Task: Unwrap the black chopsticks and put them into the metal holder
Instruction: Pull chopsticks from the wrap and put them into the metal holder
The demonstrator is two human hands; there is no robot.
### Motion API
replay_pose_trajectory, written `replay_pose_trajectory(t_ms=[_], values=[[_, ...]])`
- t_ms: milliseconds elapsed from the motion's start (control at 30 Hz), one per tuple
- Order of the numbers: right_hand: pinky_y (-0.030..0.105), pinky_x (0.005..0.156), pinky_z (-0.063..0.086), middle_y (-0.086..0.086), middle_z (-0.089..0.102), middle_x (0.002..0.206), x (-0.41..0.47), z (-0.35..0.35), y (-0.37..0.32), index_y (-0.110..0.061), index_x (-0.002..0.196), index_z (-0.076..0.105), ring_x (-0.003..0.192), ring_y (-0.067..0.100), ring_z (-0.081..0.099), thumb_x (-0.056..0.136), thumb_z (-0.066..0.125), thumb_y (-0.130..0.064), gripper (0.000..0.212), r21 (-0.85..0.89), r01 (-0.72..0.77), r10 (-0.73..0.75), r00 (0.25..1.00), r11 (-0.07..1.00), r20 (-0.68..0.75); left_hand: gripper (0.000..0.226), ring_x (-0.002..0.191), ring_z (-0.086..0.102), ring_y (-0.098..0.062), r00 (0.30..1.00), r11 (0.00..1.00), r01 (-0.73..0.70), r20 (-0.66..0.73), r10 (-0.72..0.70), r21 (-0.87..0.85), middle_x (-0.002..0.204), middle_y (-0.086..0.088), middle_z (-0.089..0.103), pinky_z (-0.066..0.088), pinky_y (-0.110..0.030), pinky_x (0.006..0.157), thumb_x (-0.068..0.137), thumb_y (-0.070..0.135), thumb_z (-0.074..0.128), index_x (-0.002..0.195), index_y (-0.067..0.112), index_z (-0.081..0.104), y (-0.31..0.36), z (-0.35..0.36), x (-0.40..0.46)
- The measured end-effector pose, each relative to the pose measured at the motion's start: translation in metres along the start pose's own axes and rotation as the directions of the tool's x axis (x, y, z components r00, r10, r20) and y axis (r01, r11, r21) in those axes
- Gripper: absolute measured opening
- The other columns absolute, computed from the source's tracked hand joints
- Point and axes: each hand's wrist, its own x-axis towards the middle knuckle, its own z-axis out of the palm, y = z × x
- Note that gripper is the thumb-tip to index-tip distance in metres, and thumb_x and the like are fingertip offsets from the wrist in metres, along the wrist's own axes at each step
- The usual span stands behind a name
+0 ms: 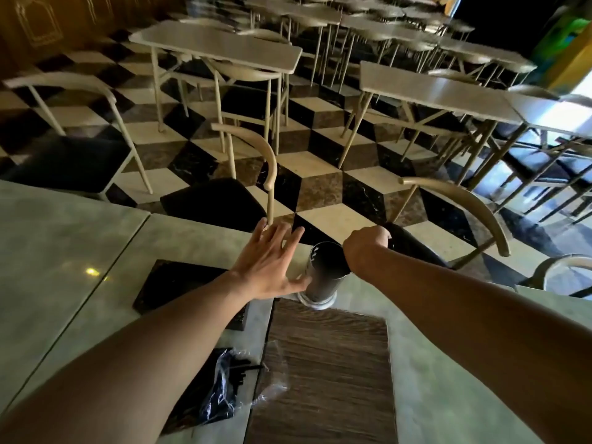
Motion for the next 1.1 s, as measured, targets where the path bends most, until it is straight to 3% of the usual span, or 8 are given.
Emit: replay_pose_trajectory(t_ms=[200,367,467,733,833,1000,1100], values=[[0.035,0.083,0.047,0.005,0.063,0.115,0.023,-0.020,-0.041,-0.012,0.120,0.060,0.103,0.025,0.061,0.088,0.057,-0.031,0.038,-0.139,0.011,-0.003,0.998,0.990,0.058,0.108,0.138,0.040,-0.039,0.996,0.998,0.056,0.072,-0.055,-0.014,0.147,-0.023,0.039,0.019,-0.061,0.122,0.081,0.085,0.033,0.155,0.006,0.026,-0.018,0.018,-0.011],[0.038,0.073,0.044,0.006,0.062,0.116,0.035,-0.023,-0.066,-0.011,0.123,0.060,0.101,0.026,0.061,0.088,0.057,-0.027,0.038,-0.252,0.048,-0.021,0.994,0.967,0.107,0.110,0.145,0.030,-0.039,0.982,0.995,0.098,0.162,-0.097,0.001,0.157,-0.023,0.030,0.015,-0.060,0.124,0.082,0.086,0.018,0.158,0.005,0.016,-0.033,0.038,-0.030],[0.038,0.072,0.044,0.006,0.062,0.116,0.043,-0.021,-0.076,-0.012,0.122,0.060,0.101,0.027,0.061,0.088,0.057,-0.024,0.037,-0.280,0.108,-0.069,0.987,0.954,0.148,0.109,0.148,0.026,-0.039,0.969,0.991,0.129,0.209,-0.129,0.013,0.159,-0.024,0.026,0.012,-0.058,0.125,0.085,0.085,0.021,0.159,0.006,0.011,-0.041,0.053,-0.044],[0.043,0.090,0.048,0.007,0.050,0.139,0.053,-0.011,-0.087,-0.013,0.136,0.050,0.119,0.031,0.054,0.090,0.056,-0.029,0.049,-0.291,0.165,-0.131,0.982,0.942,0.133,0.108,0.143,0.032,-0.040,0.960,0.986,0.166,0.233,-0.157,-0.021,0.154,-0.024,0.033,0.018,-0.058,0.124,0.086,0.085,0.025,0.156,0.003,0.020,-0.046,0.072,-0.064],[0.043,0.091,0.048,0.008,0.055,0.133,0.053,-0.011,-0.088,-0.014,0.131,0.054,0.115,0.031,0.056,0.089,0.059,-0.028,0.045,-0.280,0.162,-0.136,0.984,0.946,0.111,0.108,0.140,0.036,-0.040,0.959,0.984,0.172,0.235,-0.159,-0.035,0.151,-0.025,0.037,0.021,-0.059,0.123,0.084,0.085,0.023,0.155,0.002,0.024,-0.047,0.075,-0.072],[0.037,0.069,0.048,0.006,0.063,0.113,0.047,-0.016,-0.087,-0.013,0.117,0.063,0.097,0.029,0.063,0.086,0.060,-0.019,0.032,-0.277,0.195,-0.167,0.979,0.941,0.119,0.109,0.141,0.036,-0.040,0.958,0.985,0.174,0.234,-0.164,-0.021,0.151,-0.026,0.036,0.020,-0.056,0.124,0.085,0.084,0.023,0.155,0.002,0.025,-0.047,0.073,-0.085],[0.039,0.079,0.049,0.003,0.065,0.115,0.040,-0.023,-0.084,-0.016,0.116,0.064,0.099,0.027,0.064,0.087,0.059,-0.021,0.030,-0.292,0.196,-0.174,0.980,0.936,0.101,0.107,0.145,0.031,-0.041,0.958,0.982,0.189,0.224,-0.180,-0.020,0.155,-0.027,0.032,0.019,-0.053,0.124,0.085,0.082,0.021,0.156,0.002,0.022,-0.047,0.065,-0.092]])
